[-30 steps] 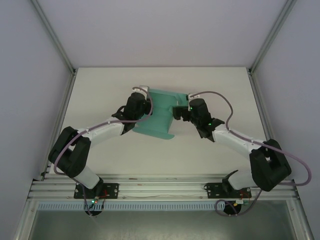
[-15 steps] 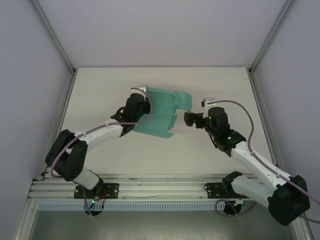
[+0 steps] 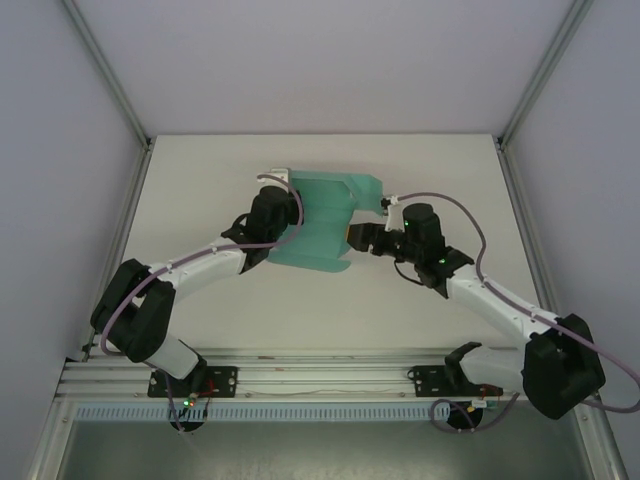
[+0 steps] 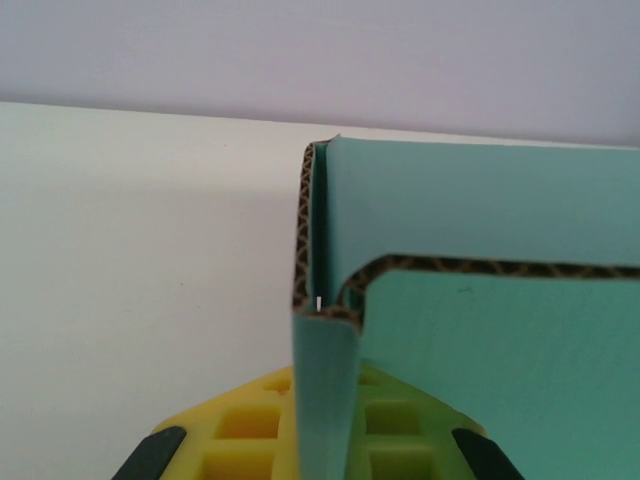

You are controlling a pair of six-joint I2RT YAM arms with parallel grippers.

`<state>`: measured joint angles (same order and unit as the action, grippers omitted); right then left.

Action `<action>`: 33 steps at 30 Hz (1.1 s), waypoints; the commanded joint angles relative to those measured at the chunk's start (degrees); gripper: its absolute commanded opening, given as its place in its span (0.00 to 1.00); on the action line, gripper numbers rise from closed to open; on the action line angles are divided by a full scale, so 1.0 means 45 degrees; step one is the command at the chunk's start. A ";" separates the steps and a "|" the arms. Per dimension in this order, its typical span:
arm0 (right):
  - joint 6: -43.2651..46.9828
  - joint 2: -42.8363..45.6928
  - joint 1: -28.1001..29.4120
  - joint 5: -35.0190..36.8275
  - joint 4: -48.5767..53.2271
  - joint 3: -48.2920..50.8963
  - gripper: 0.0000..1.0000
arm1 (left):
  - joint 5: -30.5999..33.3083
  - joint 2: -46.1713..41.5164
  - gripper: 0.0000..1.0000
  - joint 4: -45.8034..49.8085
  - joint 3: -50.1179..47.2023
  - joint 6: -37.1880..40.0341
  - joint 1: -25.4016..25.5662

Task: Assemble paper box

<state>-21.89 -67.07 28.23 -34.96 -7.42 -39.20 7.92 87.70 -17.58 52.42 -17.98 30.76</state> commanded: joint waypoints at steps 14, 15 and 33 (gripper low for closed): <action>-0.4838 0.0757 -0.0530 -0.3299 -0.7939 0.2085 0.00 | -0.1927 -0.0377 0.00 -0.2434 -0.0075 -0.1914 -0.0232; -0.5022 0.0688 -0.0531 -0.3416 -0.8174 0.2050 0.00 | -0.2204 -0.0303 0.00 -0.2661 -0.0103 -0.1976 -0.0273; 0.2591 0.3612 -0.1303 0.3650 0.4508 -0.0409 0.76 | -0.0996 -0.0522 0.00 -0.0572 -0.0142 -0.0364 -0.0342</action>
<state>-18.83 -53.41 23.88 -26.59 1.89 -38.02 0.21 86.74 -22.96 52.05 -22.41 29.12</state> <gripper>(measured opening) 0.744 0.094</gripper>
